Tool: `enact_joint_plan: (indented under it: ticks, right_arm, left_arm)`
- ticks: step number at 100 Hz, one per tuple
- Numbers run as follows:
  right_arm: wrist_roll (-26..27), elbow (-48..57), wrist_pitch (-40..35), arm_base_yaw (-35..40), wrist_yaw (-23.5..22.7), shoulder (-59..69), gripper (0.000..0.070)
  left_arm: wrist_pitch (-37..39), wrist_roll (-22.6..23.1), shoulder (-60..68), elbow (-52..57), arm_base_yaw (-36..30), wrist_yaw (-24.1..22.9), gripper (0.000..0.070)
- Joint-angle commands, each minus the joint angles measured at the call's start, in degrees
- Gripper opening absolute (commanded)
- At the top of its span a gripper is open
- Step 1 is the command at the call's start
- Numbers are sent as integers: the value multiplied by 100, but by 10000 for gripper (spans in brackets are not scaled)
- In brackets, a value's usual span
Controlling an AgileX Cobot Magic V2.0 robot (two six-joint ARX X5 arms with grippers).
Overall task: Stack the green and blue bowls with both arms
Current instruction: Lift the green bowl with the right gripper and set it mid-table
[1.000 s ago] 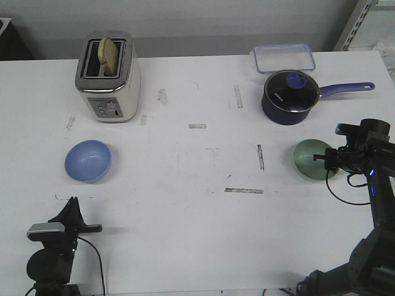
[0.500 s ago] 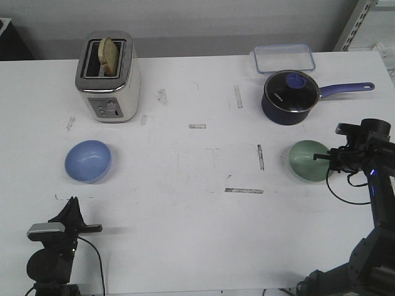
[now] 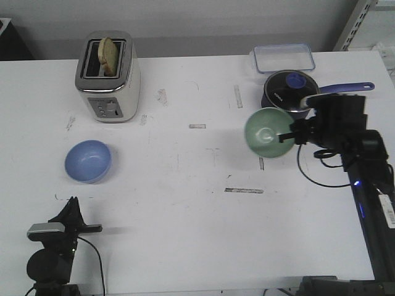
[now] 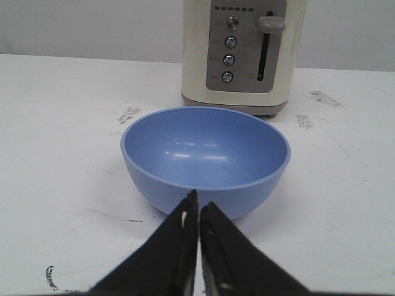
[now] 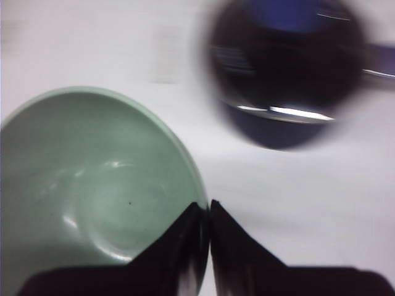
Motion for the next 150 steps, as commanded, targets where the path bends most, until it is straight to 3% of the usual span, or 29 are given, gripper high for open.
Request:
enact_joint_plan:
  ticks: [1, 21, 43, 83, 130, 136, 150]
  right_arm:
    - [179, 81, 7, 599, -127, 133, 0]
    - [170, 74, 125, 2107, -133, 664, 0]
    - [-39, 70, 122, 3003, -114, 1399, 0]
    - [-372, 48, 197, 3342, 448, 2133, 0]
    - [-409, 33, 197, 3344, 415, 2151, 17]
    - [-411, 33, 181, 3344, 407, 2151, 68]
    - [-411, 33, 164, 3342, 407, 2151, 362]
  left_arm:
    - [55, -7, -4, -122, -9, -11, 2]
    - [52, -7, -4, -122, -9, -11, 2]
    - [52, -7, -4, -122, -9, -11, 2]
    - [52, -7, -4, -122, -9, -11, 2]
    - [52, -7, -4, -122, -9, -11, 2]
    - [52, -7, -4, -122, -9, -11, 2]
    - [52, -7, -4, -122, -9, -11, 1]
